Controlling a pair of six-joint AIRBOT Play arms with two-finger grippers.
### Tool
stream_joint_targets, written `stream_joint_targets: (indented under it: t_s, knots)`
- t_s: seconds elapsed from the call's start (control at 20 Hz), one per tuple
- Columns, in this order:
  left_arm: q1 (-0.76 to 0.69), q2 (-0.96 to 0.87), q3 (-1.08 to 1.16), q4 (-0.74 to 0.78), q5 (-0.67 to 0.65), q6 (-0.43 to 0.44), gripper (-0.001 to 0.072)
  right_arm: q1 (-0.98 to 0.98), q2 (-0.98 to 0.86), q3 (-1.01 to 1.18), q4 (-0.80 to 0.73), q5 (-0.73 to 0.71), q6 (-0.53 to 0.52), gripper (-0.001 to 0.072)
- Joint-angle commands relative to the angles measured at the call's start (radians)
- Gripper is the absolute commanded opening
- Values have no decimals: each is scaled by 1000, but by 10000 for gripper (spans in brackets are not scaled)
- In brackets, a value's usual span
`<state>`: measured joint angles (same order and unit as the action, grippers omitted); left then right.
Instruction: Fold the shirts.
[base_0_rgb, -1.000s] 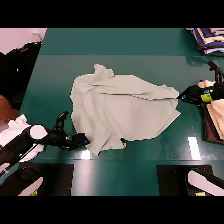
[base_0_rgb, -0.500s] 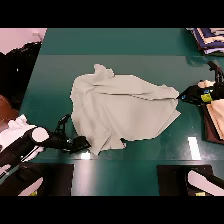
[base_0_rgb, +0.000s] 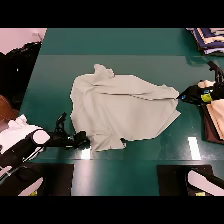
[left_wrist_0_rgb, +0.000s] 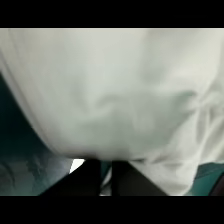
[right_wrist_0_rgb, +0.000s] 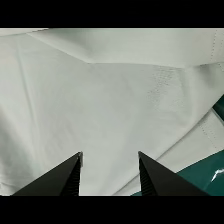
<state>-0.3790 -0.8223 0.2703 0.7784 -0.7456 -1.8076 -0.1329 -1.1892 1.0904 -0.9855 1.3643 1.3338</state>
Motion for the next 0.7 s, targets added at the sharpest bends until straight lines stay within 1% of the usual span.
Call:
stream_joint_targets:
  t_s: [0.0,0.1,0.15,0.2,0.25,0.3,0.4,0.45,0.55,0.65]
  knots:
    - [2,3,29,-16,17,1,26,0,0,0,0,1,0,410]
    - [2,3,94,19,27,1,26,-11,0,0,-2,6,0,410]
    - [2,3,137,69,23,0,25,-24,0,0,-2,13,0,410]
    - [2,3,186,140,11,-18,25,-42,0,0,-2,25,0,410]
    - [2,3,231,227,-13,-64,24,-61,0,0,-3,40,0,410]
    - [2,3,275,331,-49,-107,24,-84,0,0,-3,58,-1,410]
    - [2,3,338,519,-124,-160,24,-121,0,0,-3,79,-11,410]
    - [20,3,354,564,-153,-178,24,-134,0,0,-3,85,-12,410]
    - [106,3,367,548,-193,-172,25,-148,0,0,-3,87,-13,410]
    - [174,3,366,502,-267,-142,28,-150,0,-1,-3,87,-16,410]
